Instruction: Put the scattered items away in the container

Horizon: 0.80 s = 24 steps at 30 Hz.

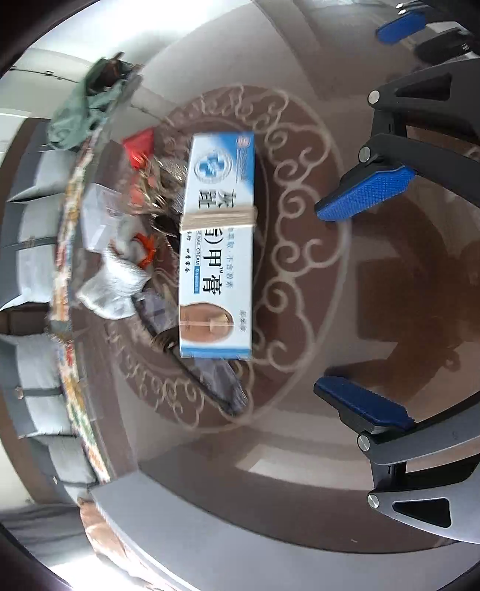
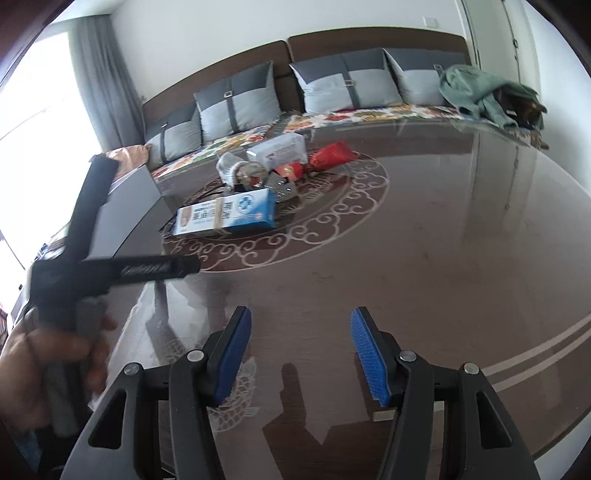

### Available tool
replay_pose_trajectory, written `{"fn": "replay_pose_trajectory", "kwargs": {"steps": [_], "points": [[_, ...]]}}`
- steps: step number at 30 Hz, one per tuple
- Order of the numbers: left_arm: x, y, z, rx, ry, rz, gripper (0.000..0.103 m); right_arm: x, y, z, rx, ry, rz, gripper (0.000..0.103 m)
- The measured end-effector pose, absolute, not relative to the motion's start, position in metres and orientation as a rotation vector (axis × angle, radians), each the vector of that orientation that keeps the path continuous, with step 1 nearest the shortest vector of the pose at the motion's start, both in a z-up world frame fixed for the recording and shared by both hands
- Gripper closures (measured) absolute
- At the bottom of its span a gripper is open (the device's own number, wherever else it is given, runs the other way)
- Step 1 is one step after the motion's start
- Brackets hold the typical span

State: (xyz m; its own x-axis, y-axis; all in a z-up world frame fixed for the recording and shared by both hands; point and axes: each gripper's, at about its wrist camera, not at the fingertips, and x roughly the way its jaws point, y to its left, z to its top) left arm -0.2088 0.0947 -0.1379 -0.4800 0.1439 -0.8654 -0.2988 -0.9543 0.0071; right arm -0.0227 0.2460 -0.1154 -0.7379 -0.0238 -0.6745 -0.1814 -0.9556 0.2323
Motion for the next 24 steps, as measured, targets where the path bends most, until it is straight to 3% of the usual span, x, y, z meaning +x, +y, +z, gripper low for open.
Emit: {"fn": "replay_pose_trajectory", "kwargs": {"steps": [3, 24], "points": [[-0.218, 0.095, -0.141, -1.396, 0.218, 2.506, 0.0, -0.024, 0.251, -0.118, -1.107, 0.46, 2.801, 0.046], [-0.243, 0.095, -0.156, -1.311, 0.192, 2.536, 0.0, -0.03, 0.257, -0.132, -1.18, 0.521, 2.767, 0.046]]}}
